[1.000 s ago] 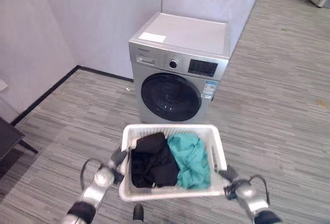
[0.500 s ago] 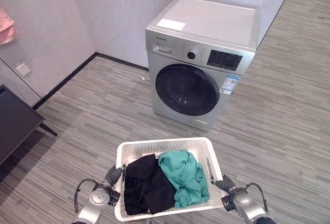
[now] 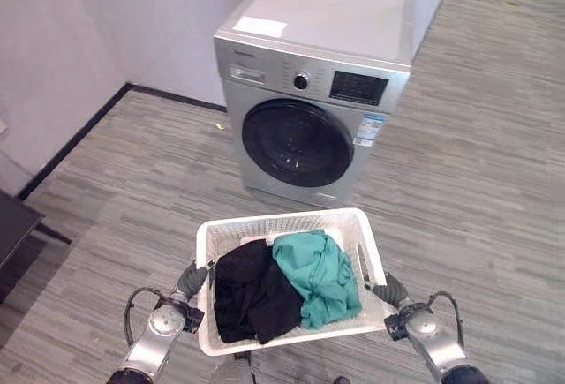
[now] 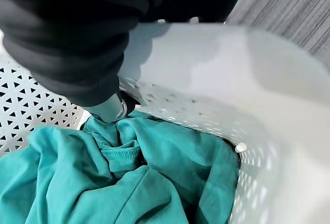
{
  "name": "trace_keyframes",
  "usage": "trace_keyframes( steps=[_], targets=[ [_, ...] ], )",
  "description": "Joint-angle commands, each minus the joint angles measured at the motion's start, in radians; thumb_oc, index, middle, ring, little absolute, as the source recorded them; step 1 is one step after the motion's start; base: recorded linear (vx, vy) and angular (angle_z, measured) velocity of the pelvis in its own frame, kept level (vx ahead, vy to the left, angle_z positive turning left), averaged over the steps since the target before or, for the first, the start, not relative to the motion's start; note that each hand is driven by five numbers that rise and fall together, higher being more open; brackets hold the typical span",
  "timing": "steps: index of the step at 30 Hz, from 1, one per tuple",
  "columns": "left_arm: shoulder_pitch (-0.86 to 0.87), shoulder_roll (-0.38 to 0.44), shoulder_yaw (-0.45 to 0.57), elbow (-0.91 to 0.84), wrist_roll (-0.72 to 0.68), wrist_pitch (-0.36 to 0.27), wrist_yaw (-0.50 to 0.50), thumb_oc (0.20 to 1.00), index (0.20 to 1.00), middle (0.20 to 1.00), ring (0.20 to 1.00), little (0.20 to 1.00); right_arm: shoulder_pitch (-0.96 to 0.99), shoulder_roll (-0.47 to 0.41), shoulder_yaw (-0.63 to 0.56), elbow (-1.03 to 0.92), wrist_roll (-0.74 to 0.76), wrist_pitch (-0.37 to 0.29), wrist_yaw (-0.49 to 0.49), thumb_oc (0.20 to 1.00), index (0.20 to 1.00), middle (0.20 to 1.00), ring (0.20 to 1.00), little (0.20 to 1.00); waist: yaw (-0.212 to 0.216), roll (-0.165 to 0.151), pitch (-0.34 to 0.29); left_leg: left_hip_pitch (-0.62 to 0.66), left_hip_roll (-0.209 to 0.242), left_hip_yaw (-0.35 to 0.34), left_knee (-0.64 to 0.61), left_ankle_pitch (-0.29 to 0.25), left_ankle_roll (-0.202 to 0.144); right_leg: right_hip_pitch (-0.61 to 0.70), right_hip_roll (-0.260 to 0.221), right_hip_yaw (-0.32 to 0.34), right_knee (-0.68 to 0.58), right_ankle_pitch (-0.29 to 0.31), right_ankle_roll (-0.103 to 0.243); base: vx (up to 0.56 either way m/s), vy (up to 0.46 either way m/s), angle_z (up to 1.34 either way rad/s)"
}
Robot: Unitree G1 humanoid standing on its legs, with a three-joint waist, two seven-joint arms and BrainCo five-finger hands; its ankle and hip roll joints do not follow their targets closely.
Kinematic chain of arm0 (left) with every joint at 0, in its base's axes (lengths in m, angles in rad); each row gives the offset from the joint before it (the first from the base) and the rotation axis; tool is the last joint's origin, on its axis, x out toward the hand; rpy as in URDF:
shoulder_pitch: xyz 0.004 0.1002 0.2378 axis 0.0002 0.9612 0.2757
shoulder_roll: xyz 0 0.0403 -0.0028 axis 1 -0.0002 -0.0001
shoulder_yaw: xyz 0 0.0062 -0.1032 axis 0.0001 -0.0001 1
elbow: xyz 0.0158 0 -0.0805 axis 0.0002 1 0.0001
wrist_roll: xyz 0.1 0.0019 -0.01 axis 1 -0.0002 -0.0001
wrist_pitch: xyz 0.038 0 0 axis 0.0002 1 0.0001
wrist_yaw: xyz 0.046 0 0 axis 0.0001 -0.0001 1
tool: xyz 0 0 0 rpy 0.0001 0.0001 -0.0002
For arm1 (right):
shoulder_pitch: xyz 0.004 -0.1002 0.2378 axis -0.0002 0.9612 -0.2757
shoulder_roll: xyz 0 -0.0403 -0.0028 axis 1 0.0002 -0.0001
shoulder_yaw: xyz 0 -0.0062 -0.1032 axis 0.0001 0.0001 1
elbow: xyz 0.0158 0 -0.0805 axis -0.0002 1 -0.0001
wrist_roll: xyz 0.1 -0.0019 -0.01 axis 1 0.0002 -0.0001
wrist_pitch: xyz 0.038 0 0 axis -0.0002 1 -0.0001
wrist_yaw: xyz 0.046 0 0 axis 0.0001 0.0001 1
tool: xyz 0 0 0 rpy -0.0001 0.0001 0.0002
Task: Grab the laundry basket,head to the washer,open it,put in the laundry and shut it.
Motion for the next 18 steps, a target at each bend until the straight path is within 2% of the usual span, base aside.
trace_keyframes(
  steps=[1,3,5,6,7,8,9,13,15,18],
  targets=[
    [-0.074,0.041,0.056,0.012,-0.025,-0.058,0.02,0.2,0.2,0.2,0.2,0.2,-0.062,-0.075,-0.072,-0.121,0.069,-0.082,0.037,0.2,0.2,0.2,0.2,0.2,0.027,0.051,-0.042,0.014,0.064,0.014,0.222,-0.189,0.002,-0.071,-0.126,-0.05,0.197,-0.003,0.035,0.08,0.38,-0.32],
    [-0.092,0.061,0.054,-0.023,-0.012,-0.051,0.013,0.2,0.2,0.2,0.2,0.2,-0.055,-0.079,-0.103,-0.182,0.082,-0.076,0.047,0.2,0.2,0.2,0.2,0.2,0.01,0.05,-0.048,0.033,0.012,0.022,0.224,-0.216,0.038,-0.092,-0.182,-0.028,0.275,0.045,0.049,0.07,0.362,-0.18],
    [-0.111,0.076,0.05,-0.038,-0.002,-0.047,0.014,0.2,0.2,0.2,0.2,0.2,-0.053,-0.085,-0.121,-0.21,0.092,-0.076,0.051,0.2,0.2,0.2,0.2,0.2,-0.003,0.052,-0.051,0.051,-0.017,0.02,0.213,-0.223,0.062,-0.112,-0.203,-0.006,0.342,0.064,0.049,0.05,0.285,-0.04],
    [-0.138,0.097,0.048,-0.064,0.01,-0.041,0.011,0.2,0.2,0.2,0.2,0.2,-0.049,-0.104,-0.144,-0.241,0.104,-0.073,0.058,0.2,0.2,0.2,0.2,0.2,-0.018,0.058,-0.047,0.066,-0.039,0.012,0.202,-0.227,0.087,-0.142,-0.202,0.026,0.424,0.078,0.042,0.04,0.32,-0.03],
    [-0.152,0.113,0.048,-0.073,0.02,-0.038,0.012,0.2,0.2,0.2,0.2,0.2,-0.051,-0.116,-0.154,-0.267,0.112,-0.076,0.06,0.2,0.2,0.2,0.2,0.2,-0.023,0.061,-0.04,0.076,-0.047,0.014,0.197,-0.23,0.097,-0.163,-0.201,0.031,0.473,0.088,0.041,0.04,0.303,-0.05],
    [-0.164,0.125,0.054,-0.083,0.026,-0.036,0.011,0.2,0.2,0.2,0.2,0.2,-0.048,-0.126,-0.168,-0.283,0.118,-0.077,0.064,0.2,0.2,0.2,0.2,0.2,-0.021,0.065,-0.033,0.09,-0.055,0.019,0.19,-0.235,0.107,-0.178,-0.203,0.02,0.524,0.08,0.04,0.07,0.26,0.07],
    [-0.178,0.156,0.072,-0.126,0.032,-0.03,0.015,0.2,0.2,0.2,0.2,0.2,-0.05,-0.147,-0.185,-0.309,0.126,-0.075,0.074,0.2,0.2,0.2,0.2,0.2,-0.023,0.07,-0.025,0.114,-0.058,0.035,0.168,-0.24,0.117,-0.205,-0.197,-0.046,0.589,0.085,0.039,0.09,0.218,0.06],
    [-0.198,0.189,0.11,-0.15,0.036,-0.031,0.025,0.2,0.2,0.2,0.2,0.2,-0.065,-0.173,-0.196,-0.331,0.135,-0.07,0.085,0.2,0.2,0.2,0.2,0.2,-0.048,0.07,-0.007,0.154,-0.065,0.033,0.123,-0.242,0.116,-0.321,-0.109,-0.089,0.551,0.074,0.035,0.09,0.069,0.01],
    [-0.206,0.197,0.129,-0.162,0.044,-0.035,0.027,0.2,0.2,0.2,0.2,0.2,-0.068,-0.176,-0.199,-0.342,0.141,-0.075,0.086,0.2,0.2,0.2,0.2,0.2,-0.051,0.07,-0.002,0.191,-0.072,0.015,0.106,-0.273,0.107,-0.358,-0.094,-0.1,0.481,0.065,0.048,0.22,0.0,-0.06],
    [-0.23,0.203,0.15,-0.176,0.054,-0.04,0.036,0.2,0.2,0.2,0.2,0.2,-0.078,-0.181,-0.192,-0.359,0.13,-0.08,0.083,0.2,0.2,0.2,0.2,0.2,-0.05,0.056,0.002,0.219,-0.075,0.017,0.107,-0.295,0.089,-0.383,-0.091,-0.149,0.346,0.101,0.045,0.2,-0.069,-0.07]
  ],
)
